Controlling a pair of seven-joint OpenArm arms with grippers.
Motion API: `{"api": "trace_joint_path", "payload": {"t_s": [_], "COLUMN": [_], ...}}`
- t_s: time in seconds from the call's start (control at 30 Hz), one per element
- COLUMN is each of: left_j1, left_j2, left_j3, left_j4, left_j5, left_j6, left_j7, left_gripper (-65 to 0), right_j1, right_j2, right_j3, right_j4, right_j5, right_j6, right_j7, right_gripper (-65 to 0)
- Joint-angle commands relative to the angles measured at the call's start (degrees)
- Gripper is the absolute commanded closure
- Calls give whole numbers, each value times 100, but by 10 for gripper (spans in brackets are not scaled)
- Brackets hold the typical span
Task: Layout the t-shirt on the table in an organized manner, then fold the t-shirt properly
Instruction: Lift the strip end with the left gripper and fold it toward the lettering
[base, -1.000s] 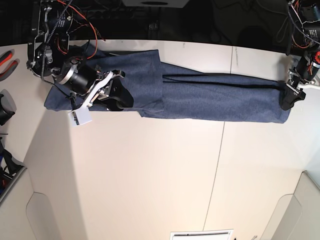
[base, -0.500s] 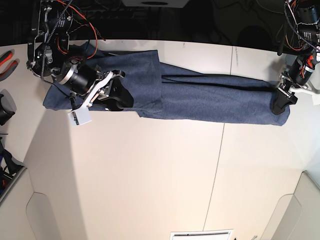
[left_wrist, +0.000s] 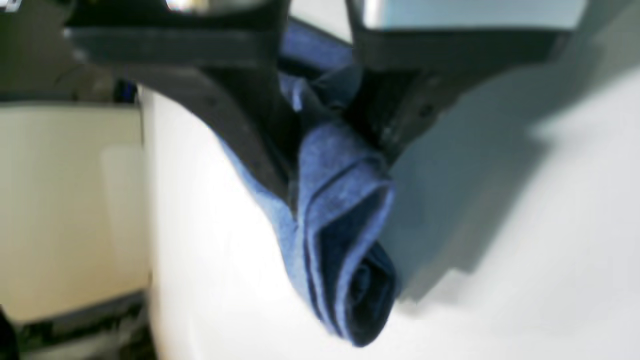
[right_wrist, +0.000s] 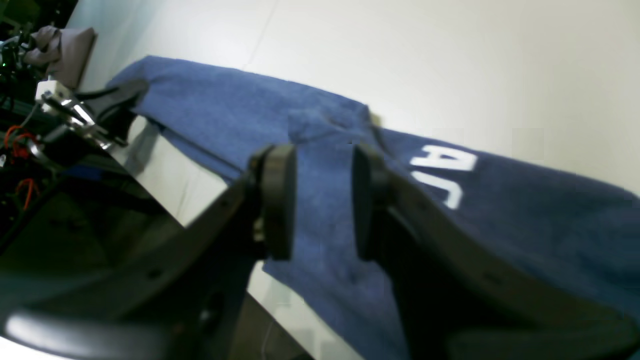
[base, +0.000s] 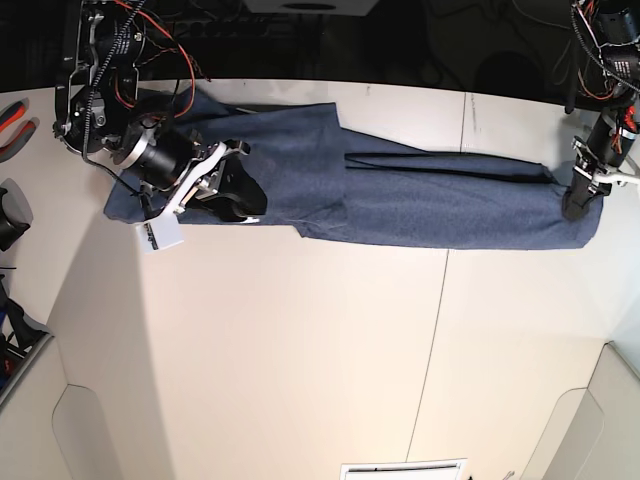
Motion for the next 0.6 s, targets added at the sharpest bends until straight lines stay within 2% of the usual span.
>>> {"api": "trace_joint_path", "payload": {"t_s": [0.0, 0.13, 0.23, 0.47, 0.57], "left_j1": [-28, -28, 9, 304, 511], "left_j2": [-118, -98, -81, 37, 85], "left_j3": [-59, -66, -66, 70, 339], "left_j4": [157, 595, 1152, 2610, 2938], "left_j5": [-142, -144, -146, -710, -870], "left_j6": [-73, -73, -73, -73, -73], "left_j7": [7, 616, 942, 1770, 1808], "left_gripper": [0, 0, 0, 0, 0], "right_j1": [50, 83, 96, 164, 221], "right_j2": [4, 4, 7, 79, 227], "right_j3": [26, 170, 411, 1488, 1928], "right_j4": [105, 105, 105, 105, 105], "right_j5": [17, -321, -389, -317, -52], "right_j6": [63, 63, 63, 61, 61], "right_j7": [205, 575, 621, 621, 619], "right_gripper": [-189, -189, -189, -189, -189]}}
